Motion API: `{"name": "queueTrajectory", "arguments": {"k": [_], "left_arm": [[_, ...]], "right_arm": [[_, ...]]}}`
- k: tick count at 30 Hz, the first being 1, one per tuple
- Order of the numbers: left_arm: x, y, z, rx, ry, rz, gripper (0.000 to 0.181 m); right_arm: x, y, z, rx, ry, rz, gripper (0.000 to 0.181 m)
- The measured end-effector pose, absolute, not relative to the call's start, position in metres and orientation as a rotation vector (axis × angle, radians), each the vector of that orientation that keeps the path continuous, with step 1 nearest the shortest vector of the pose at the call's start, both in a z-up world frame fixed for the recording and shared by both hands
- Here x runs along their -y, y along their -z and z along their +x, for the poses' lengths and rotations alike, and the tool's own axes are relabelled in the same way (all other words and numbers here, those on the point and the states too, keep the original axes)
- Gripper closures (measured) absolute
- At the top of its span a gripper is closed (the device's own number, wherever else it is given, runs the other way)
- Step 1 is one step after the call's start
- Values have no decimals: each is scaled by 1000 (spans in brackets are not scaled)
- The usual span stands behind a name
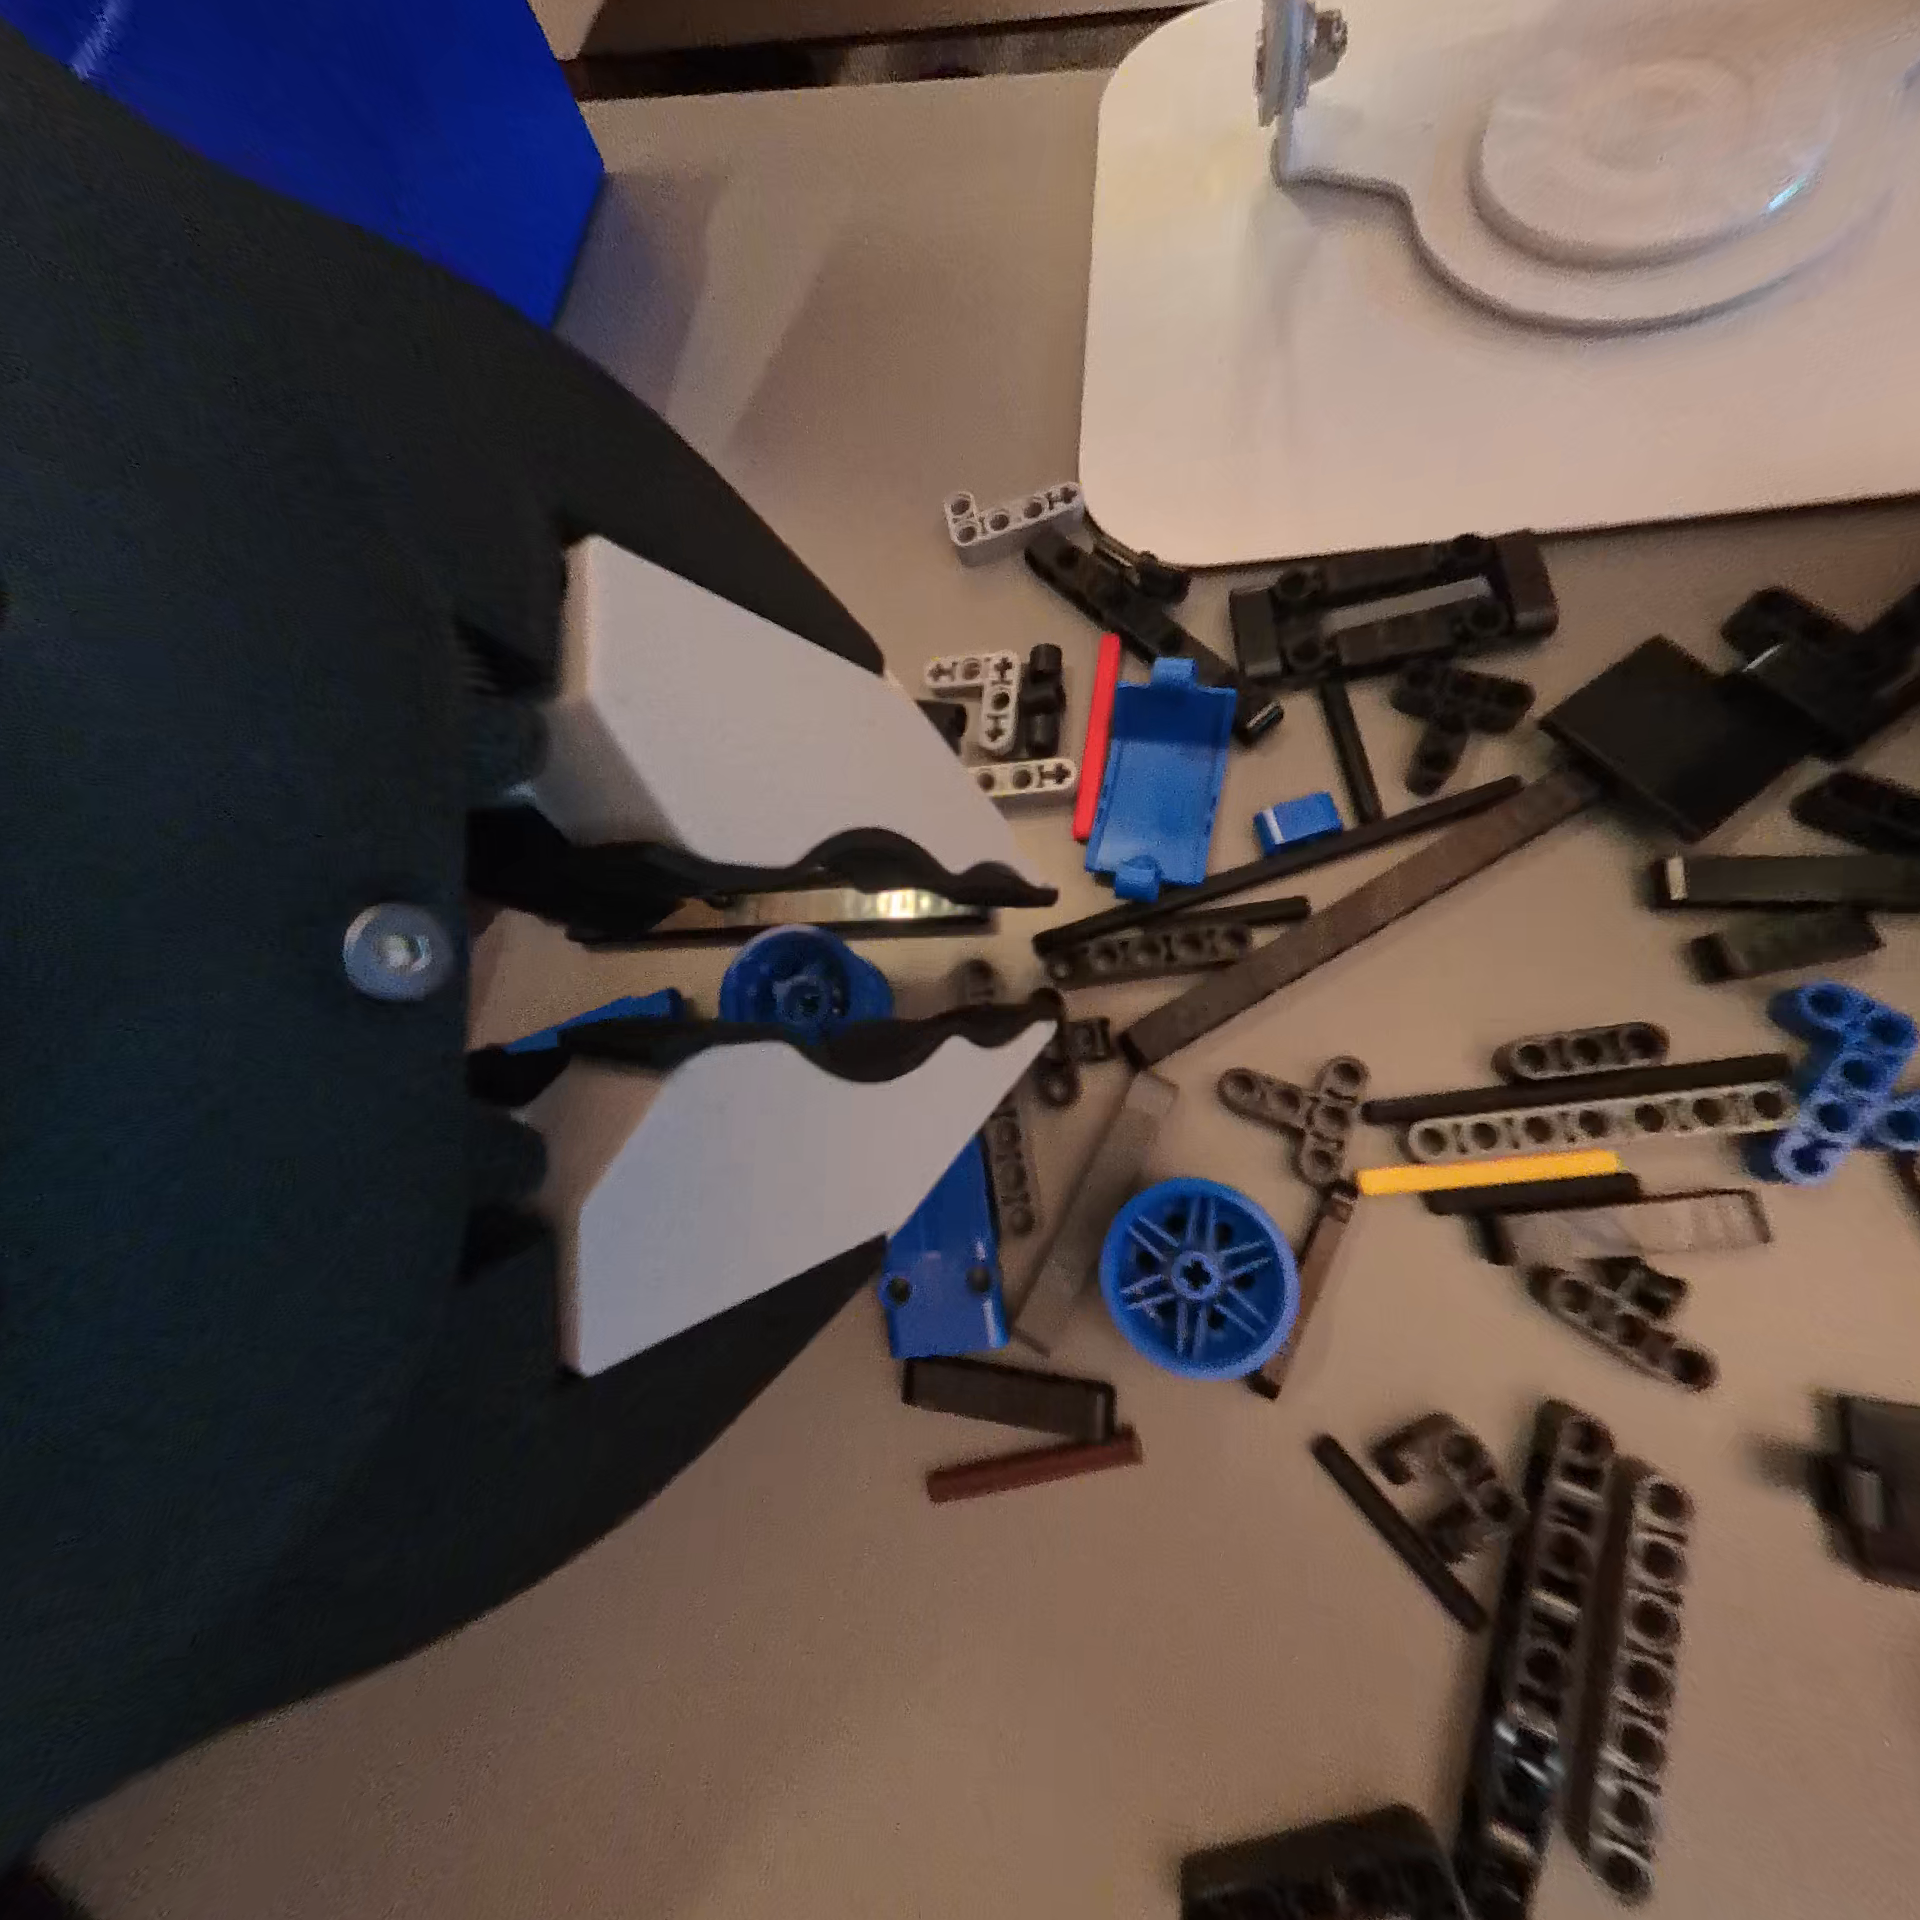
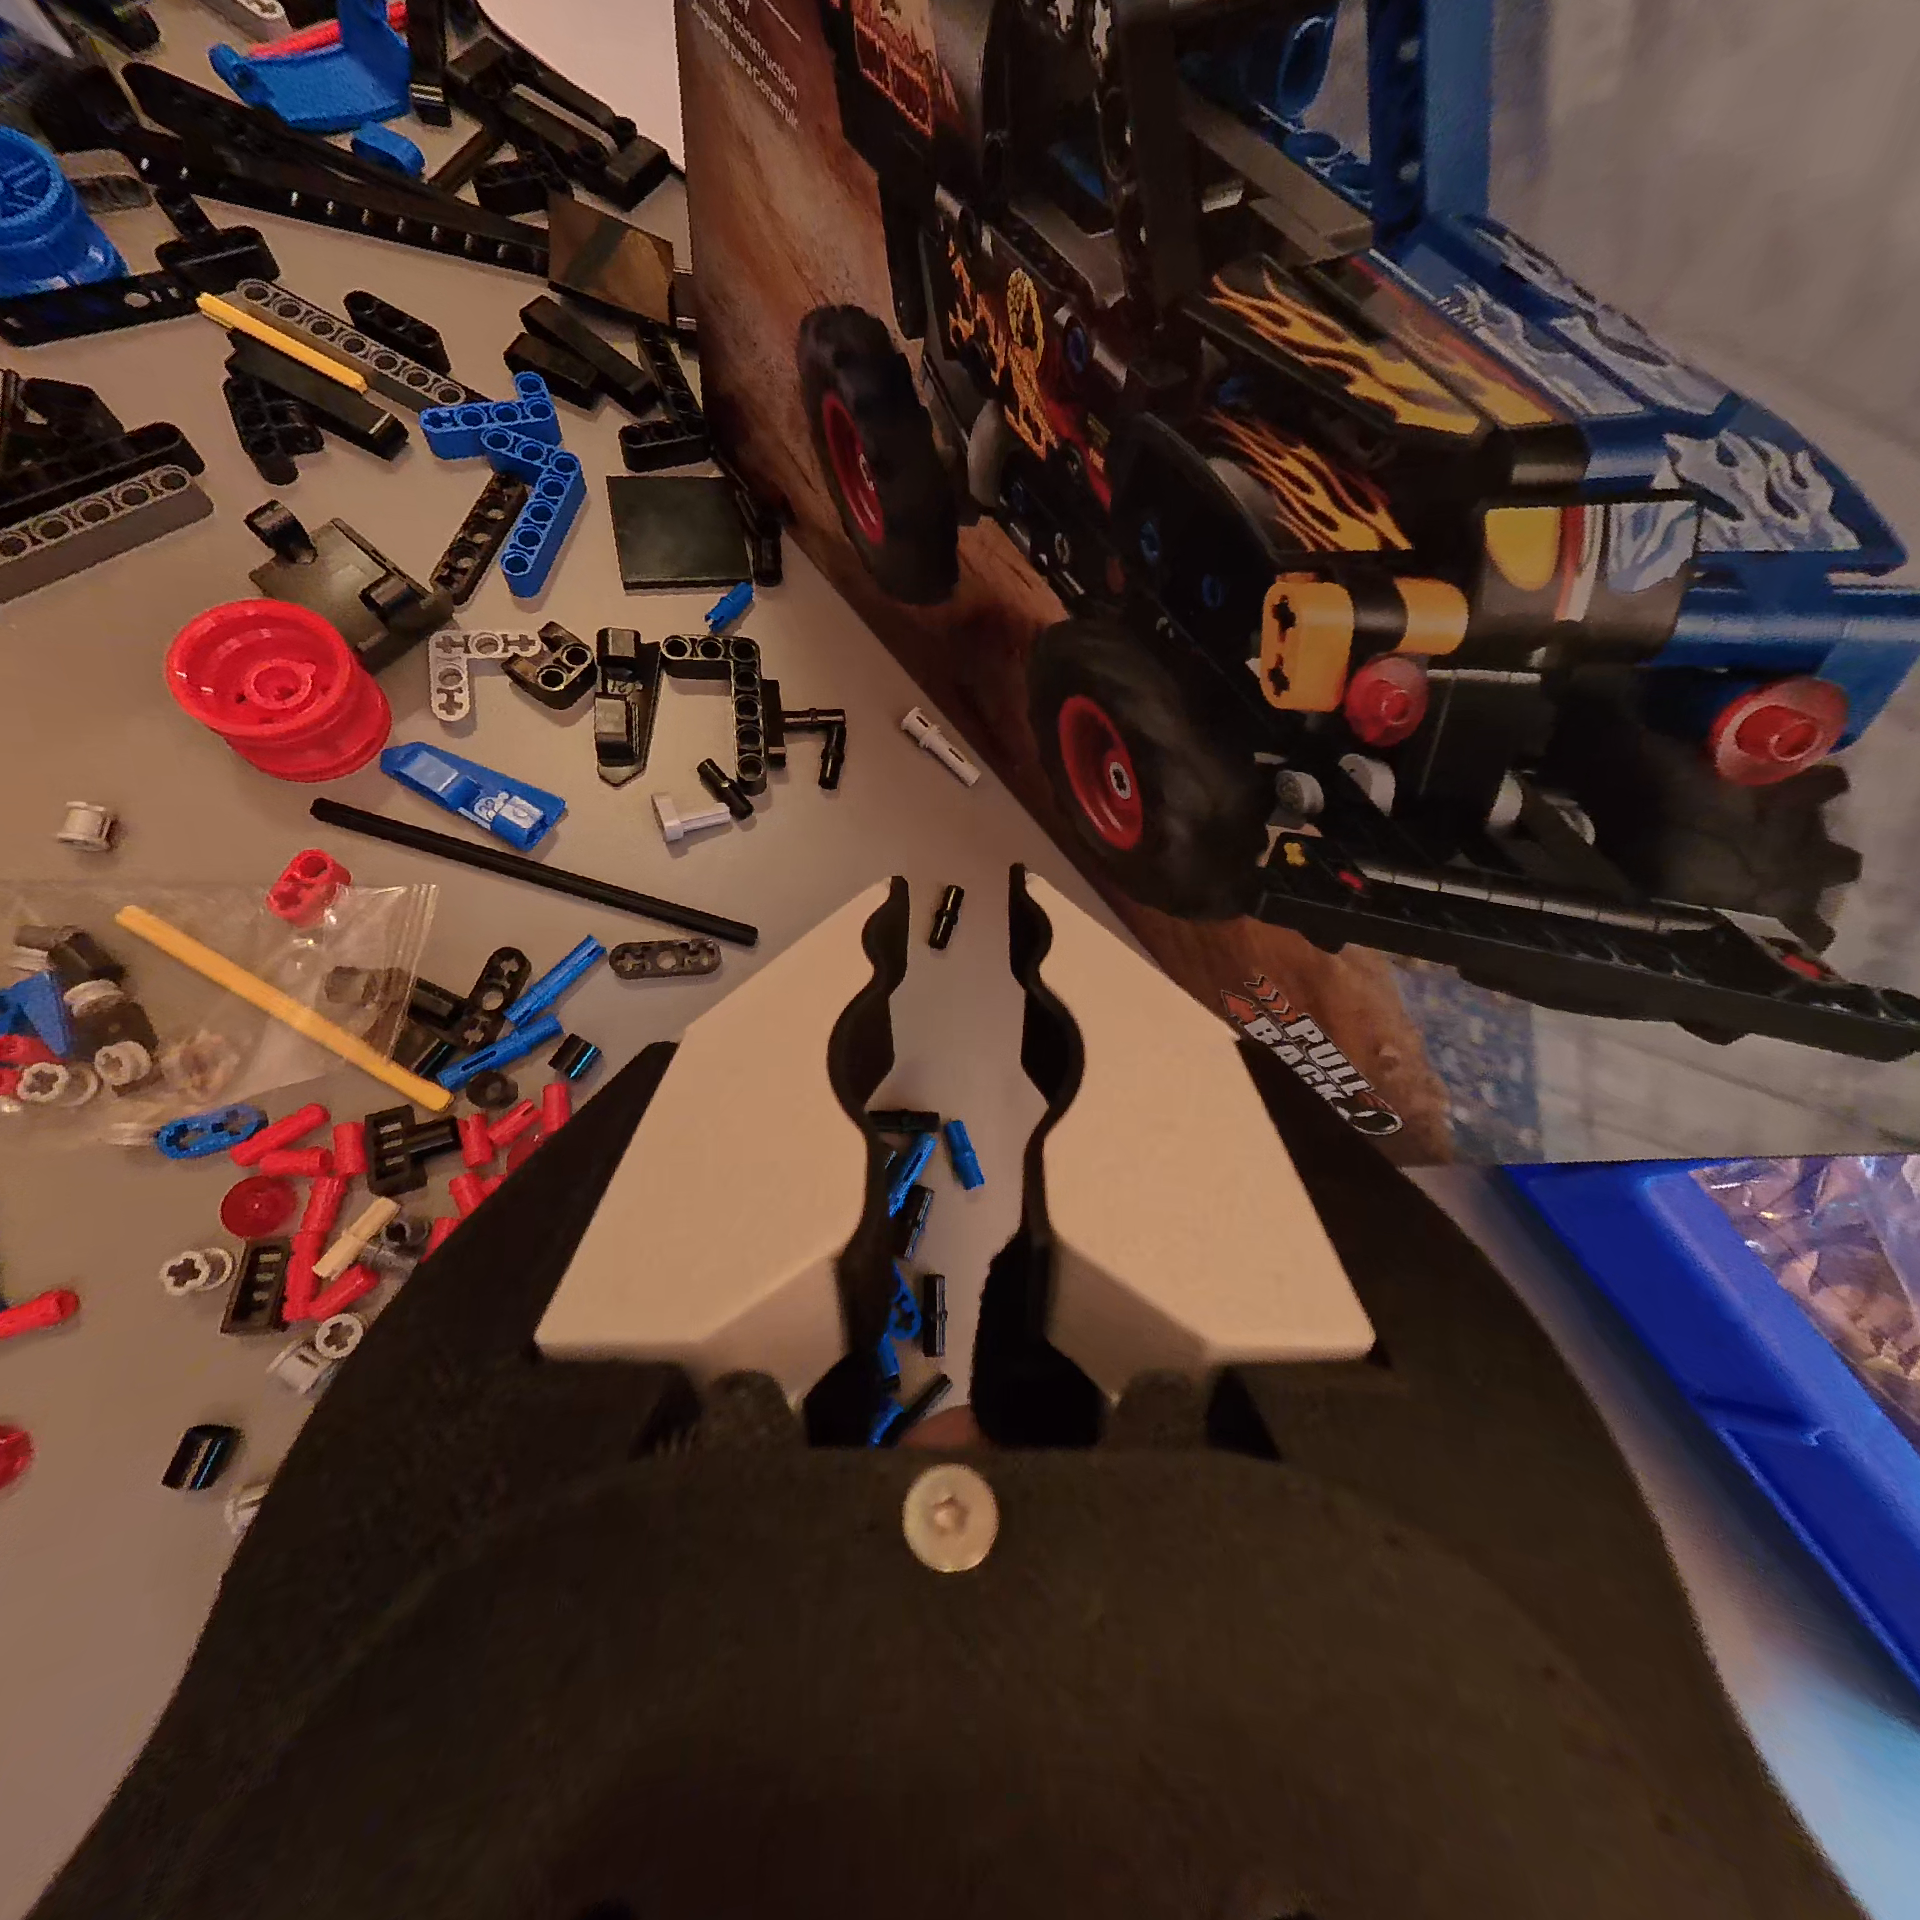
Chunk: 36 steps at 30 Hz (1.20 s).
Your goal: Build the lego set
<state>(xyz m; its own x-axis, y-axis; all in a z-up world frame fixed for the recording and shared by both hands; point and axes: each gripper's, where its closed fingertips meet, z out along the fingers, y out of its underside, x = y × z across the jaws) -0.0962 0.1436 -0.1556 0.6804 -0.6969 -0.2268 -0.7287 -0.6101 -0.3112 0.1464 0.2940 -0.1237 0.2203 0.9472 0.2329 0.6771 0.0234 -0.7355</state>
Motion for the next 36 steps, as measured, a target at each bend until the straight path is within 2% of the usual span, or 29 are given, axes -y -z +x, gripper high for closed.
{"name": "queueTrajectory", "arguments": {"k": [7, 14, 18, 20, 25, 27, 30, 31, 32, 35, 36], "left_arm": [[-152, 167, -90, -1133, -119, -2521, 175], [-144, 157, -105, -1056, -124, -2542, 176], [-139, 154, -107, -1024, -133, -2538, 157], [-135, 145, -93, -1048, -98, -2485, 154], [-120, 147, -51, -1166, 25, -2414, 130], [-121, 160, -52, -1195, -39, -2434, 134], [-124, 163, -50, -1185, -53, -2421, 168], [-125, 161, -53, -1173, -70, -2419, 171], [-127, 158, -57, -1155, -85, -2420, 171], [-129, 148, -63, -1103, -123, -2416, 149], [-126, 143, -57, -1111, -118, -2393, 147]], "right_arm": [[-294, 125, 148, 1526, -436, -1725, 163], [-295, 124, 148, 1526, -433, -1722, 163], [-294, 124, 148, 1528, -431, -1717, 163], [-294, 123, 148, 1523, -432, -1718, 163], [-294, 123, 148, 1528, -431, -1716, 163], [-293, 123, 148, 1532, -429, -1714, 163], [-294, 122, 148, 1526, -431, -1711, 163], [-294, 121, 148, 1523, -431, -1711, 163], [-294, 121, 148, 1521, -431, -1711, 163], [-294, 121, 147, 1521, -431, -1707, 163], [-293, 121, 147, 1523, -431, -1706, 163]]}}
